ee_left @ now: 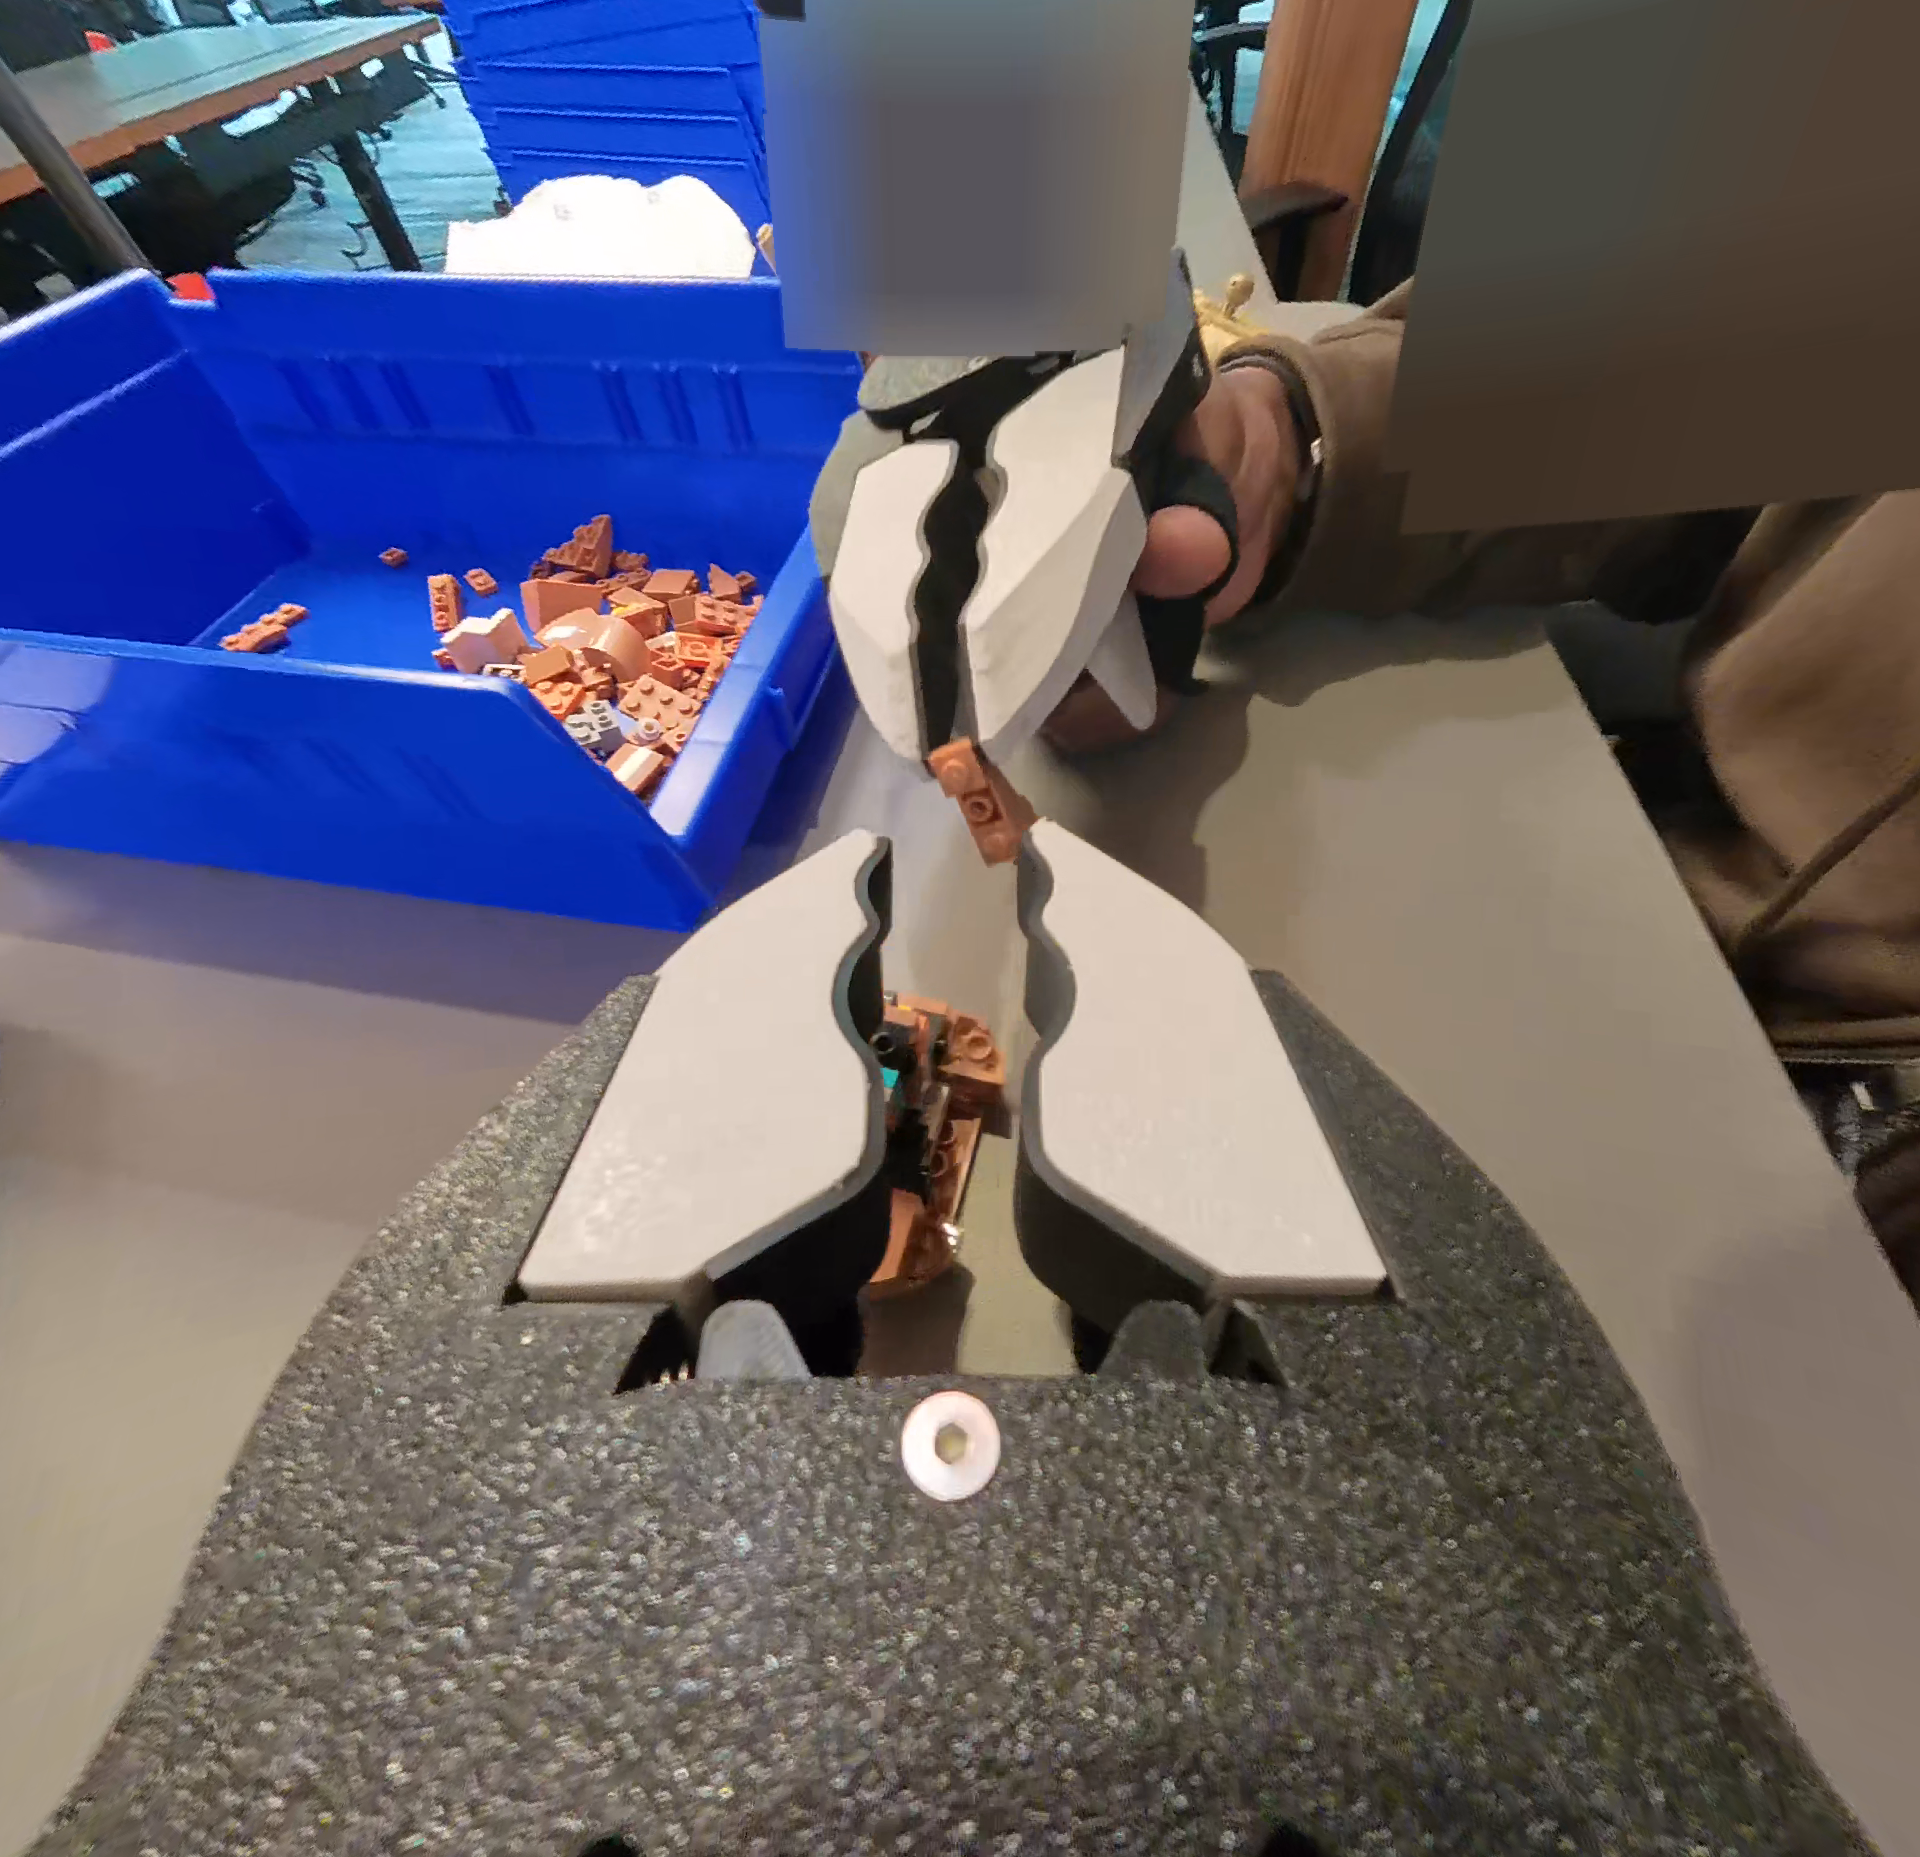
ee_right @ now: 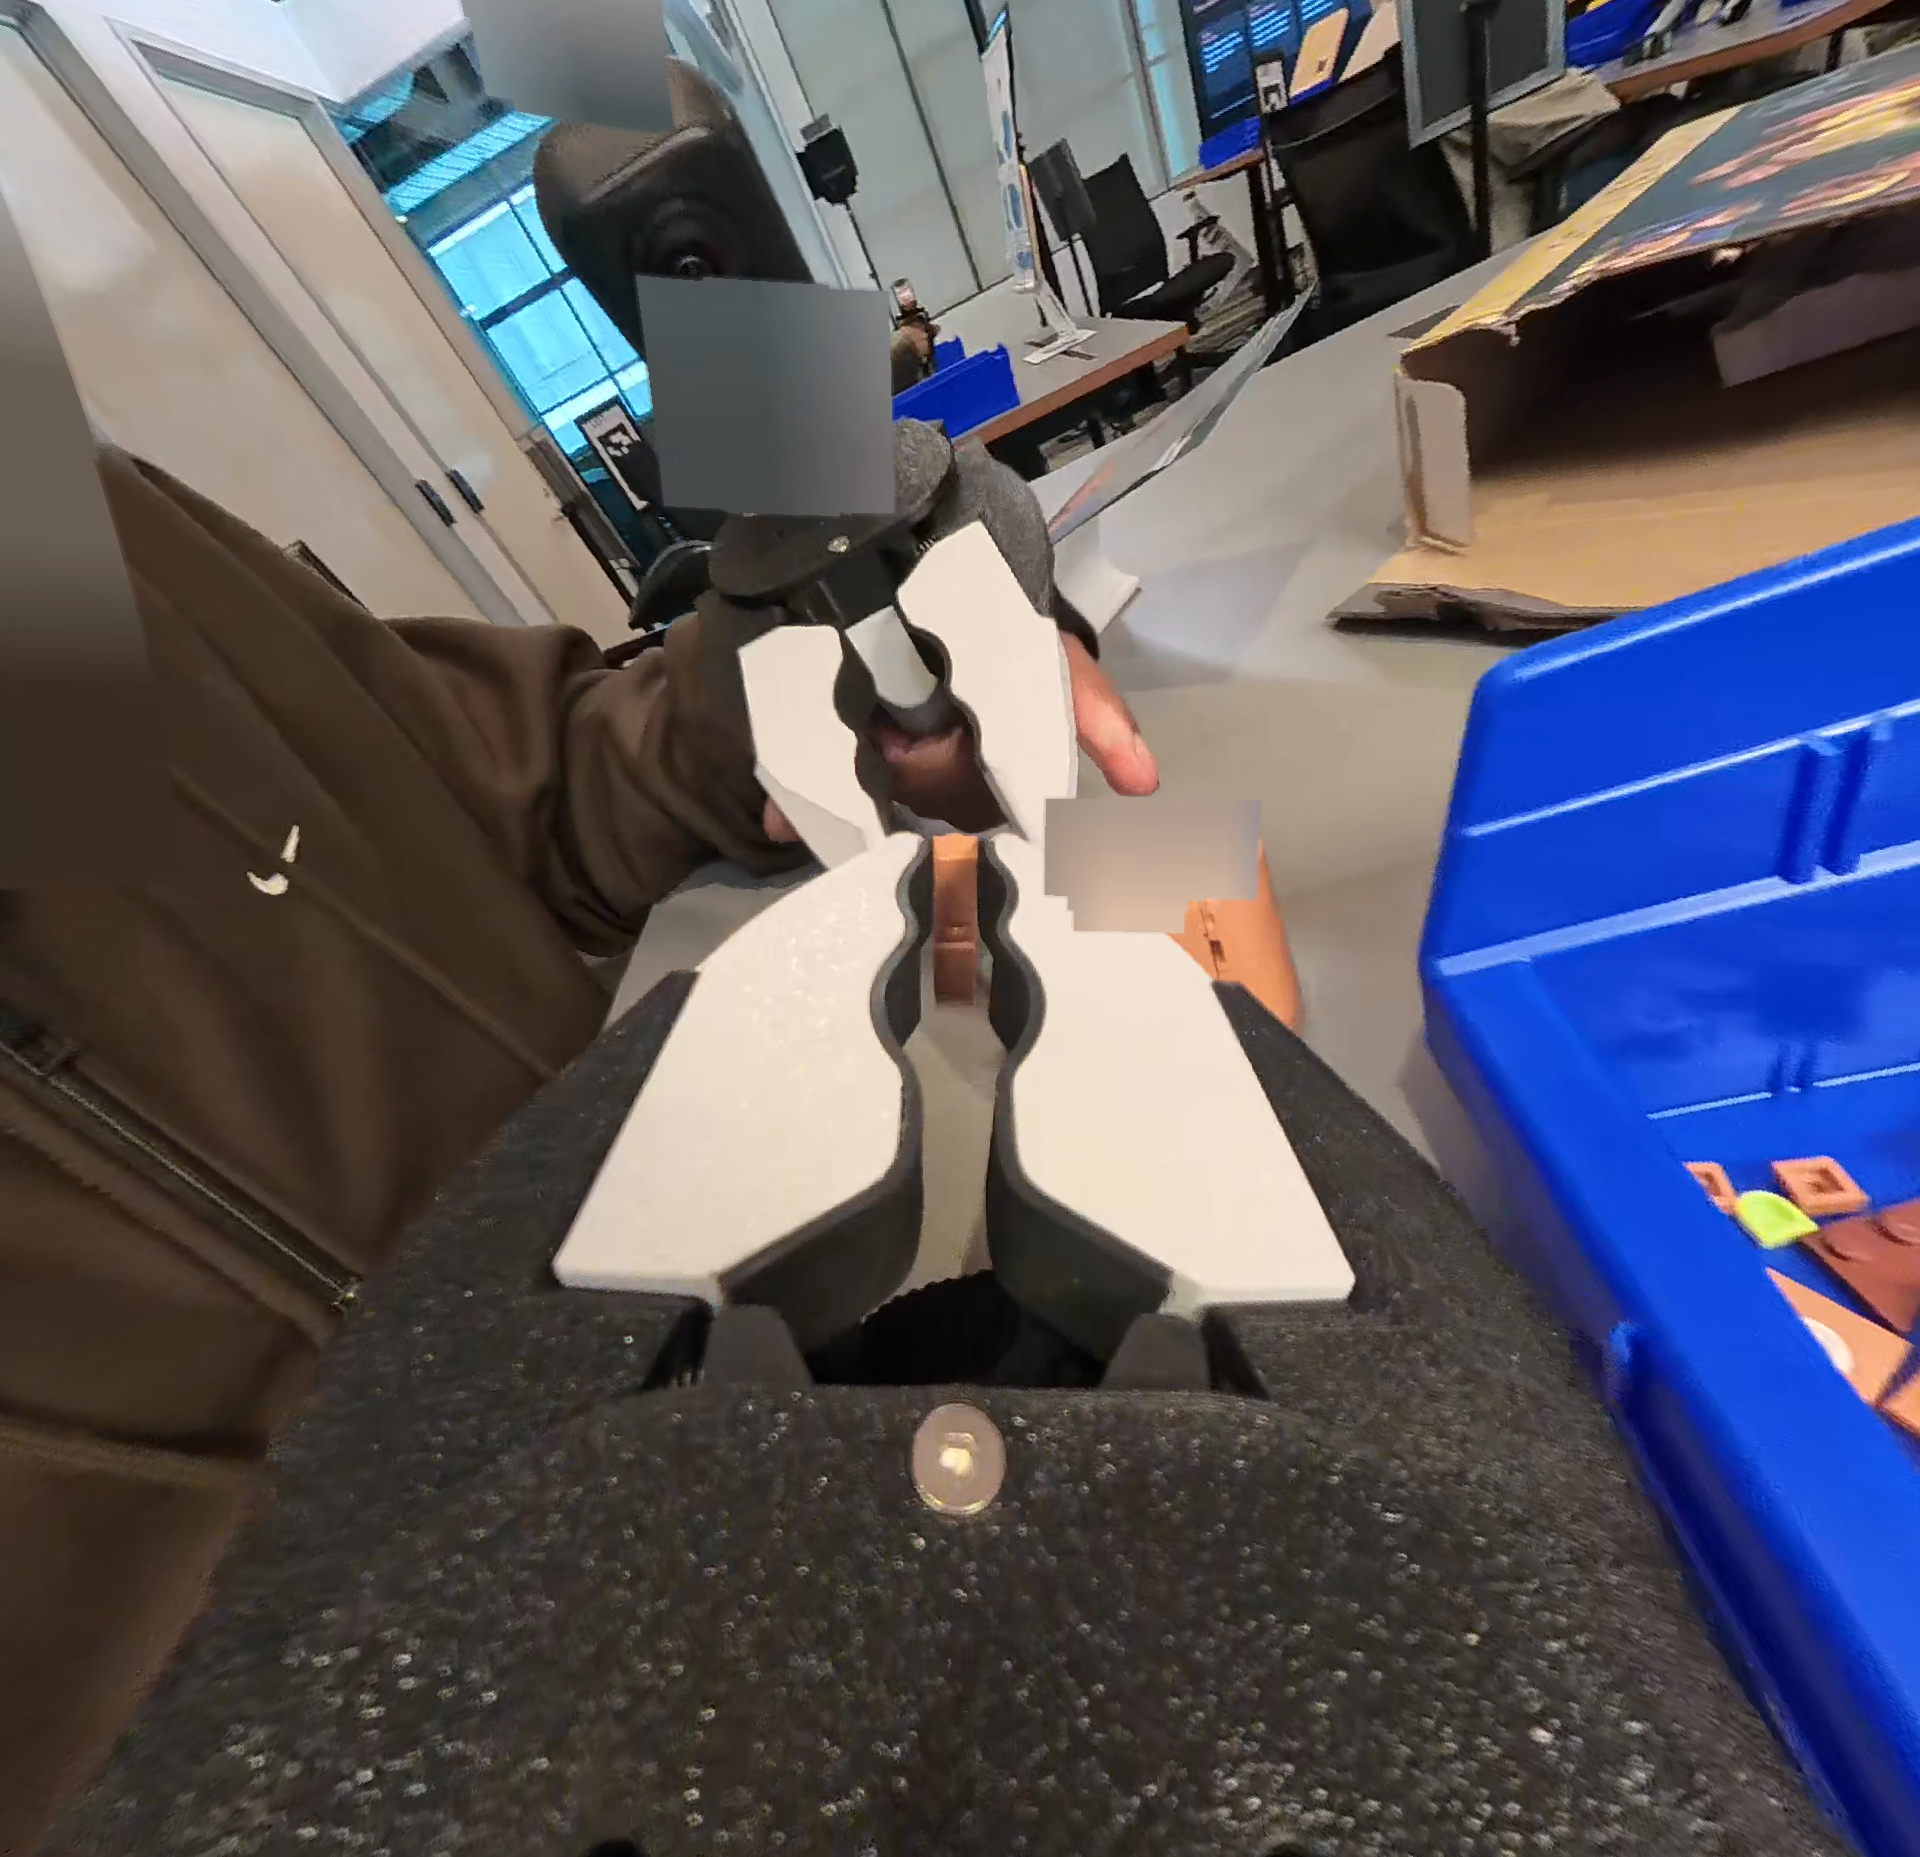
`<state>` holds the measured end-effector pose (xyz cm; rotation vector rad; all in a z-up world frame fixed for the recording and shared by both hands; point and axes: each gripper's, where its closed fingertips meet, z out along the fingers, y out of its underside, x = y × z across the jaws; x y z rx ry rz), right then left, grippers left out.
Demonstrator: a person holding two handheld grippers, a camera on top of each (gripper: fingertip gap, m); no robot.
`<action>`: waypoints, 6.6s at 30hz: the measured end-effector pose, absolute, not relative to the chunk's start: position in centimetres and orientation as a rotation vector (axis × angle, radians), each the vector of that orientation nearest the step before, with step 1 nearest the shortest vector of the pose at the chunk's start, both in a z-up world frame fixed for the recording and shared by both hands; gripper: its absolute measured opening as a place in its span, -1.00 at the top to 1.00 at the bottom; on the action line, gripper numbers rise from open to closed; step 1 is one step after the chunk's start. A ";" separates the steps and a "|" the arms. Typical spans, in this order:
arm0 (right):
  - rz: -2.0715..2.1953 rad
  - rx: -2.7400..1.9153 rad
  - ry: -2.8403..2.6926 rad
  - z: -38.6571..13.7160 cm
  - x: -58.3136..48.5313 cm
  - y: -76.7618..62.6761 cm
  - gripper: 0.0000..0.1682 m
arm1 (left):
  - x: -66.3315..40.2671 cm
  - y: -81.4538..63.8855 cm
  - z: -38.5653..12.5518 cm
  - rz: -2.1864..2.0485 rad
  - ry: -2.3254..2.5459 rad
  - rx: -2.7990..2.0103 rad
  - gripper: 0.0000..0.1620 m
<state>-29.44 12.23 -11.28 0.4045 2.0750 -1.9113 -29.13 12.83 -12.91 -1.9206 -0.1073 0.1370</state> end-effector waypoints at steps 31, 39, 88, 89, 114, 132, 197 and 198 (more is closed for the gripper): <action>-2.554 0.157 2.943 -8.1 -31.9 10.4 0.83 | -31.8 11.6 -7.6 -0.406 -0.566 -1.305 0.90; -2.561 0.196 2.876 -7.8 -31.9 10.6 0.92 | -31.6 11.6 -7.6 -0.470 -0.569 -1.278 0.91; -2.591 0.139 2.652 -7.1 -31.9 13.5 0.70 | -30.3 11.5 -7.7 -0.464 -0.501 -1.414 0.83; -2.612 0.177 2.597 -6.7 -32.1 13.8 0.70 | -30.3 11.4 -7.7 -0.459 -0.502 -1.415 0.83; -2.261 1.259 2.961 -9.8 -40.6 21.0 0.49 | -33.3 9.5 -9.8 -0.185 -0.616 -1.586 0.82; -1.862 1.500 3.145 -12.0 -40.6 23.9 0.44 | -33.9 9.3 -11.6 -0.083 -0.603 -1.694 0.81; -0.355 0.065 3.685 -12.5 -42.7 23.6 0.69 | -33.5 9.6 -10.7 -0.006 -0.547 -1.695 0.81; -0.501 0.077 3.704 -11.4 -41.7 22.3 0.69 | -33.3 9.8 -10.4 -0.015 -0.542 -1.682 0.81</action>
